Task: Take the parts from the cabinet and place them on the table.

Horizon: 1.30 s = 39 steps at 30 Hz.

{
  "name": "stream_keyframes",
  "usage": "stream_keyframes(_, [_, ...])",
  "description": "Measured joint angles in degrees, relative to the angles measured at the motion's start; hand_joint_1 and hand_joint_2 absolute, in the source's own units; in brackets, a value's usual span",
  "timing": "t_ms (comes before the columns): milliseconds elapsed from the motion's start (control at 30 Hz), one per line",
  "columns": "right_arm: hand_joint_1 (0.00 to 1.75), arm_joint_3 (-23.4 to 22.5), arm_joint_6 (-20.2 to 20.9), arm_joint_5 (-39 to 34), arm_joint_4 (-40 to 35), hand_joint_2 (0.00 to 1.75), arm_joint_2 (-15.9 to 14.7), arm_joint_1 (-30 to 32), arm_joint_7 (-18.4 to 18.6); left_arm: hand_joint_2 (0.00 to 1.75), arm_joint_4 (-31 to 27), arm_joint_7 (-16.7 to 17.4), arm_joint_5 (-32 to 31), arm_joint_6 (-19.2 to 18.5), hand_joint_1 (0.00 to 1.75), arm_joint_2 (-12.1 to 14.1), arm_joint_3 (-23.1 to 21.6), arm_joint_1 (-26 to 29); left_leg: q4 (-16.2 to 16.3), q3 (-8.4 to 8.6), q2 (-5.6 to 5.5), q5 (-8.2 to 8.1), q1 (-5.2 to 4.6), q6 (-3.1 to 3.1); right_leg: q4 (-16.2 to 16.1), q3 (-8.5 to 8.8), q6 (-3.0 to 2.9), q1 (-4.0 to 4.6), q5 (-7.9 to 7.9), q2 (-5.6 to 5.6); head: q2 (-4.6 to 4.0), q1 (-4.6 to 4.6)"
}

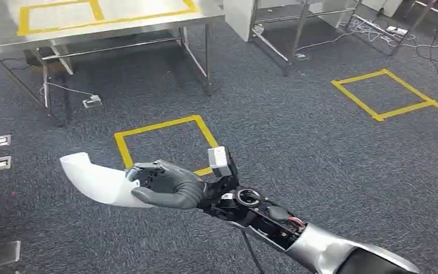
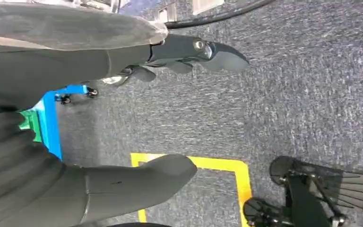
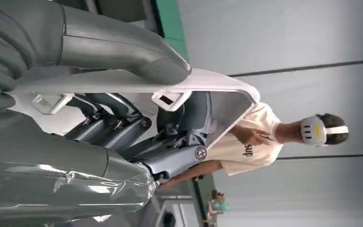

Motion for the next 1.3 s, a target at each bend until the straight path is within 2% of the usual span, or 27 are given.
stream_keyframes(33, [1.75,0.0,0.0,0.0,0.0,1.75,0.0,-0.2,0.0,1.75,0.0,0.0,0.0,0.0,0.0,0.0,0.0,0.2,-1.0,1.16,0.25,-0.15,-0.04,0.16,2.4,-0.86,0.02,0.18,-1.04,-1.06,0.0,0.4])
stream_keyframes(133, [1.75,0.0,-0.1,0.0,0.1,1.75,-0.1,-0.2,0.1,1.75,0.0,-0.1,-0.2,-0.1,0.0,0.0,0.0,0.2,-1.0,2.22,1.06,-0.44,0.04,-0.25,17.8,-9.96,0.21,-0.28,-6.09,-1.51,0.0,0.95])
stream_keyframes(167, [1.75,0.0,-0.1,0.0,0.1,1.75,-0.2,0.1,0.2,1.75,0.0,-0.1,-0.2,-0.1,0.0,0.0,0.0,0.2,-0.9,2.62,1.14,-0.79,0.08,-0.46,20.6,-12.19,0.33,-0.35,-5.92,-1.52,0.0,0.99])
stream_keyframes(200, [1.75,0.0,0.0,0.0,0.1,1.75,-0.2,0.2,0.2,1.75,0.0,-0.1,-0.2,-0.1,0.0,0.0,0.0,0.3,-0.8,3.13,1.17,-1.2,0.19,-0.71,20.1,-12.73,0.37,-0.46,-4.27,-1.54,0.0,1.01])
stream_keyframes(233, [1.75,0.0,0.0,0.0,0.1,1.75,-0.3,0.2,0.3,1.75,0.0,-0.1,-0.2,-0.1,0.0,0.0,0.0,0.4,-0.6,3.79,1.18,-1.74,0.34,-1.0,16.9,-11.92,0.35,-0.6,-1.31,-1.6,0.0,1.01])
stream_keyframes(300, [1.75,0.0,0.0,0.0,0.1,1.75,-0.3,0.2,0.3,1.75,0.0,-0.1,-0.2,-0.1,0.0,-0.1,0.0,0.4,-0.1,5.35,1.2,-3.29,0.85,-1.8,5.1,-7.4,0.58,-0.95,6.6,-2.21,0.0,1.1])
stream_keyframes(333, [1.75,0.0,0.1,0.0,0.2,1.75,-0.4,0.2,0.3,1.75,0.0,-0.1,-0.2,-0.1,0.0,0.2,0.0,0.5,0.0,5.62,1.15,-3.8,0.76,-2.27,3.5,-6.38,0.86,-0.74,5.32,-2.48,0.0,1.19])
stream_keyframes(400, [1.75,0.0,0.2,-0.1,0.1,1.75,-0.4,0.1,0.3,1.75,0.0,-0.1,-0.2,-0.1,0.0,0.2,0.0,0.2,0.3,5.23,1.12,-4.13,0.4,-3.01,2.9,-5.82,-0.63,-0.51,4.58,-2.12,0.0,1.1])
stream_keyframes(467, [1.75,0.0,0.2,-0.1,0.2,1.75,-0.4,0.2,0.3,1.75,0.0,-0.1,-0.2,-0.1,0.0,0.1,0.0,0.3,-0.1,5.64,1.34,-4.56,0.59,-3.6,2.9,-5.91,-1.49,-0.35,3.97,-1.72,0.0,0.57])
stream_keyframes(533, [1.75,0.0,0.4,-0.2,0.0,1.75,-0.3,0.0,0.3,1.75,0.0,-0.2,-0.2,0.0,0.0,0.0,0.0,0.1,1.7,5.43,1.63,-5.47,0.72,-4.13,2.3,-4.14,-2.32,-0.64,3.31,-1.31,-0.02,0.11])
stream_keyframes(567, [1.75,0.0,0.4,-0.4,0.1,1.75,-0.3,-0.1,0.3,1.75,0.0,-0.2,-0.2,0.0,0.0,0.0,0.0,0.0,5.9,2.86,1.49,-6.41,0.71,-4.17,2.1,-3.49,-2.6,-0.57,2.85,-1.45,-0.02,-0.41])
stream_keyframes(633, [1.75,0.0,0.4,-0.7,0.2,1.75,-0.3,-0.1,0.3,1.75,0.0,-0.4,-0.2,0.1,0.0,0.1,0.0,0.0,17.6,-5.61,1.45,-9.07,0.64,-4.25,1.8,-2.34,-2.88,-0.34,1.85,-1.33,0.0,-1.13])
stream_keyframes(667, [1.75,0.0,0.4,-0.7,0.2,1.75,-0.3,0.0,0.3,1.75,0.0,-0.4,-0.2,0.1,0.0,0.1,0.0,0.1,21.1,-8.87,1.44,-9.01,0.56,-4.1,1.8,-1.67,-3.05,-0.2,1.25,-1.25,0.0,-1.0])
stream_keyframes(700, [1.75,0.0,0.3,-0.7,0.3,1.75,-0.3,0.3,0.3,1.75,0.0,-0.4,-0.3,0.1,0.0,0.1,0.0,0.3,21.5,-10.86,1.42,-7.0,0.39,-3.75,1.8,-0.69,-3.14,-0.06,0.46,-0.96,0.0,-1.2])
stream_keyframes(733, [1.75,0.0,0.3,-0.7,0.3,1.75,-0.4,0.3,0.2,1.75,0.0,-0.5,-0.4,0.1,0.0,0.1,0.0,0.6,19.1,-11.11,1.37,-3.58,0.2,-3.27,1.6,0.47,-3.17,0.05,-0.4,-0.7,0.0,-1.13])
stream_keyframes(800, [1.75,0.0,0.3,-0.7,0.4,1.75,-0.4,0.3,0.1,1.75,0.0,-0.5,-0.6,0.1,0.0,0.1,0.0,0.8,7.6,-8.68,1.1,6.08,-0.44,-1.75,1.0,3.44,-3.16,0.35,-2.23,-0.3,0.0,-1.4])
stream_keyframes(833, [1.75,0.0,0.3,-0.7,0.4,1.75,-0.4,0.4,0.0,1.75,0.0,-0.5,-0.8,0.1,0.0,0.4,0.0,0.8,4.5,-7.29,0.82,7.44,-0.88,-0.92,0.2,3.45,-3.16,0.12,-3.09,-0.35,0.0,-1.33])
stream_keyframes(867, [1.75,0.0,0.2,-0.7,0.5,1.75,-0.6,0.2,-0.1,1.75,0.0,-0.5,-0.8,0.1,0.0,0.4,0.0,0.7,5.1,-6.58,0.88,5.89,-1.31,-0.76,-0.6,4.17,-2.73,0.47,-3.46,-0.26,-0.02,-1.44])
stream_keyframes(933, [1.75,0.0,0.1,-0.7,0.5,1.75,-0.6,0.2,-0.1,1.75,0.0,-0.5,-0.8,0.1,0.0,0.6,0.0,0.7,1.8,-4.6,1.07,3.16,-1.68,-0.35,-1.6,5.86,-1.91,0.04,-3.66,-0.26,0.0,-1.28])
stream_keyframes(1000, [1.75,0.0,0.0,-0.7,0.5,1.75,-0.5,0.1,-0.1,1.75,0.0,-0.5,-0.8,0.1,0.0,0.5,0.0,0.6,0.1,-2.18,1.07,1.92,-1.16,-0.09,1.5,5.86,-1.04,0.24,-1.49,-0.46,0.0,-1.17])
stream_keyframes(1067, [1.75,0.0,0.0,-0.7,0.4,1.75,-0.6,-0.2,-0.2,1.75,0.0,-0.5,-0.9,0.1,0.0,0.4,0.0,1.1,-1.7,1.16,1.08,1.23,-0.72,-0.06,10.8,0.79,-0.79,0.19,-0.29,-0.89,0.0,-0.74])
stream_keyframes(1100, [1.75,0.0,0.0,-0.7,0.5,1.75,-0.6,-0.2,-0.2,1.75,0.0,-0.5,-0.9,0.1,0.0,0.4,0.0,1.0,-2.4,2.44,1.03,0.77,-0.65,0.01,14.7,-2.01,-0.64,0.04,-1.38,-1.07,0.0,-0.43])
stream_keyframes(1167, [1.75,0.0,-0.1,-0.7,0.7,1.75,-1.0,0.2,-0.1,1.75,0.0,-0.5,-0.9,0.1,0.0,0.4,0.0,1.0,-3.5,5.24,0.65,-0.45,-0.46,-0.18,18.5,-6.82,-0.18,-0.12,-7.13,-1.26,0.0,-0.15])
stream_keyframes(1200, [1.75,0.0,-0.1,-0.7,0.8,1.75,-1.2,0.4,-0.1,1.75,0.0,-0.5,-0.9,0.1,0.0,0.3,0.0,1.0,-3.9,6.81,0.54,-1.15,-0.37,-0.28,18.1,-8.65,0.03,-0.12,-10.41,-1.32,0.0,0.07])
stream_keyframes(1233, [1.75,0.0,-0.1,-0.7,1.0,1.75,-1.3,0.4,-0.1,1.75,0.0,-0.5,-0.9,0.1,0.0,0.3,0.0,1.1,-4.2,8.15,0.44,-1.99,-0.31,-0.4,16.5,-9.78,0.08,-0.12,-11.7,-1.39,0.0,0.33])
stream_keyframes(1267, [1.75,0.0,-0.1,-0.7,1.0,1.75,-1.4,0.3,-0.1,1.75,0.0,-0.5,-0.9,0.1,0.0,0.3,0.0,1.1,-4.2,9.49,0.35,-2.91,-0.25,-0.56,13.6,-10.51,-0.03,-0.11,-10.67,-1.48,0.0,0.55])
stream_keyframes(1300, [1.75,0.0,-0.1,-0.7,1.0,1.75,-1.5,0.3,-0.2,1.75,0.0,-0.5,-0.9,0.1,0.0,0.3,0.0,1.2,-4.2,10.7,0.34,-3.89,-0.25,-0.77,9.8,-10.93,-0.22,-0.11,-6.53,-1.58,0.0,0.9])
